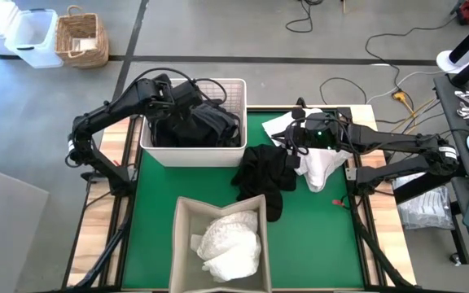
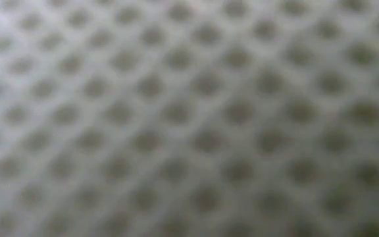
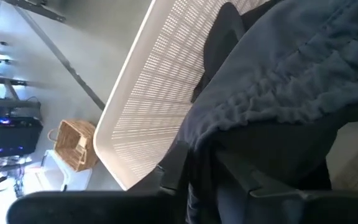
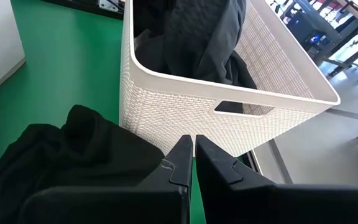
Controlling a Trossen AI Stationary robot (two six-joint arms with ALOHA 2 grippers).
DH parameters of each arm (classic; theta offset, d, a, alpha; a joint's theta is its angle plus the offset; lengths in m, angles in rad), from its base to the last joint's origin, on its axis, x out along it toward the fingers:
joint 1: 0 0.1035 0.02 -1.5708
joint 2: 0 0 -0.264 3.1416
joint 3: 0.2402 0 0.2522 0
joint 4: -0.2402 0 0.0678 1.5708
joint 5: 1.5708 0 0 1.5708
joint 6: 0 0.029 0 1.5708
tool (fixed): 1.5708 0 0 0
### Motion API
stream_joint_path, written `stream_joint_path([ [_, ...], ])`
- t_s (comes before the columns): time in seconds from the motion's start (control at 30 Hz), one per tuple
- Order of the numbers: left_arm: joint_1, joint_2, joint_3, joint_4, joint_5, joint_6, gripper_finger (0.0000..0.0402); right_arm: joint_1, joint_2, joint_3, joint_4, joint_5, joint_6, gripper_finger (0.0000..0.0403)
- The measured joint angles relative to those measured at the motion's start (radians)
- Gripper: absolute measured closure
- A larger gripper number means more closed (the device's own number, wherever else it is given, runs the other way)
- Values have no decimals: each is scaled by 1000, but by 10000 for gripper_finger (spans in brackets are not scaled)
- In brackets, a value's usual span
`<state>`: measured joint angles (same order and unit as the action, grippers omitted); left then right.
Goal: Sort clothes
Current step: Put the black shorts into the white bin
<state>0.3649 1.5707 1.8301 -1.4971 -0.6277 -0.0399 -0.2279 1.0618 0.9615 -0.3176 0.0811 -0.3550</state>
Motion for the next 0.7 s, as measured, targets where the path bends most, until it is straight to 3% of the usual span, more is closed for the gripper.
stream_joint_path([
  [0.7,0,0,0,0,2,-15,186,0,0,-1,-23,0,17,390],
])
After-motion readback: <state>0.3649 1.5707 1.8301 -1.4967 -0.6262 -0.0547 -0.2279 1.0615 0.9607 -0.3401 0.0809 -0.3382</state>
